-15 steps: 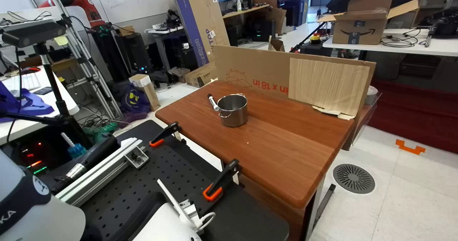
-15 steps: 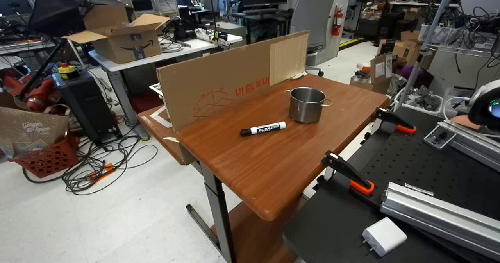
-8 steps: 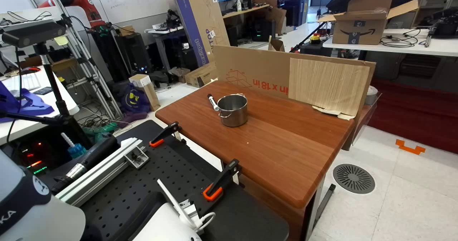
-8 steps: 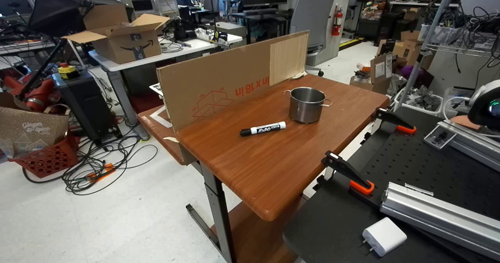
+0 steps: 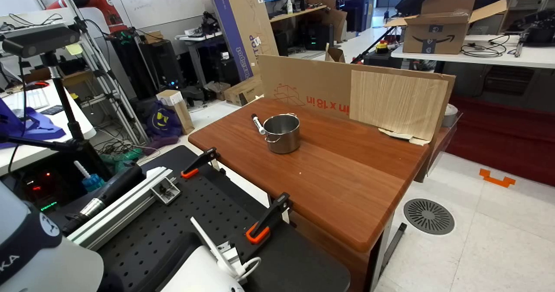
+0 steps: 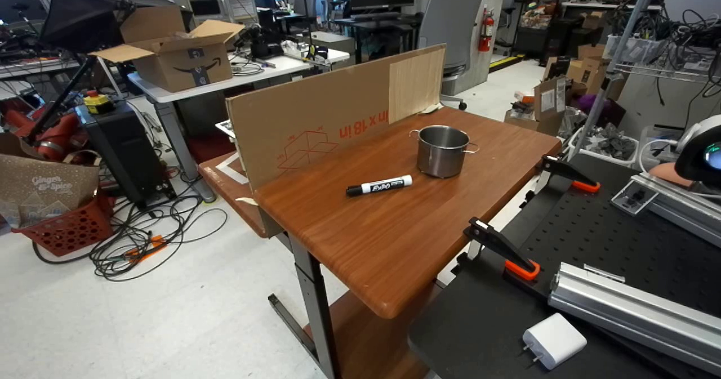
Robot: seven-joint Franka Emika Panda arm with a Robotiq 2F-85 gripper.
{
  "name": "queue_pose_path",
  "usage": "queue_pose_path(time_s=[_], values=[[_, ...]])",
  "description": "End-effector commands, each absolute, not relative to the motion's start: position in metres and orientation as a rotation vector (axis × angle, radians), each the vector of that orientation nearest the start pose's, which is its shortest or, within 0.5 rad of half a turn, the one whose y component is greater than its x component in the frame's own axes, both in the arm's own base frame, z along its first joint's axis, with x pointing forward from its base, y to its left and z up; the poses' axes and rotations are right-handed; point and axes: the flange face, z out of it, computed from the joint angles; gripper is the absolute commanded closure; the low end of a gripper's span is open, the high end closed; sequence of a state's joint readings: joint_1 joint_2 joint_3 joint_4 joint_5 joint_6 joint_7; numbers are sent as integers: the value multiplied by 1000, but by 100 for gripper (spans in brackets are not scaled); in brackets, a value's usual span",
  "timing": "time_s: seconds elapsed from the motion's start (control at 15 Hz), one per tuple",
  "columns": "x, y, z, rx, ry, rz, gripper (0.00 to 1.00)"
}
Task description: Put the black marker in the pot
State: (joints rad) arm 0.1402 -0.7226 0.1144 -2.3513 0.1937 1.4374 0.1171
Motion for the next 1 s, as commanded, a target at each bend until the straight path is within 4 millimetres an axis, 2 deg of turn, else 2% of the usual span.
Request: queue_pose_path(time_s=[0.0,0.13,0.4,0.67,0.93], values=[[291,108,562,-3037,-165,324,0],[291,108,562,-3043,-173,313,0],[305,117,543,-3054,-250,250,0],[326,134,507,-3059,-416,170,0],[357,144,464,-3068,-572,121,0]])
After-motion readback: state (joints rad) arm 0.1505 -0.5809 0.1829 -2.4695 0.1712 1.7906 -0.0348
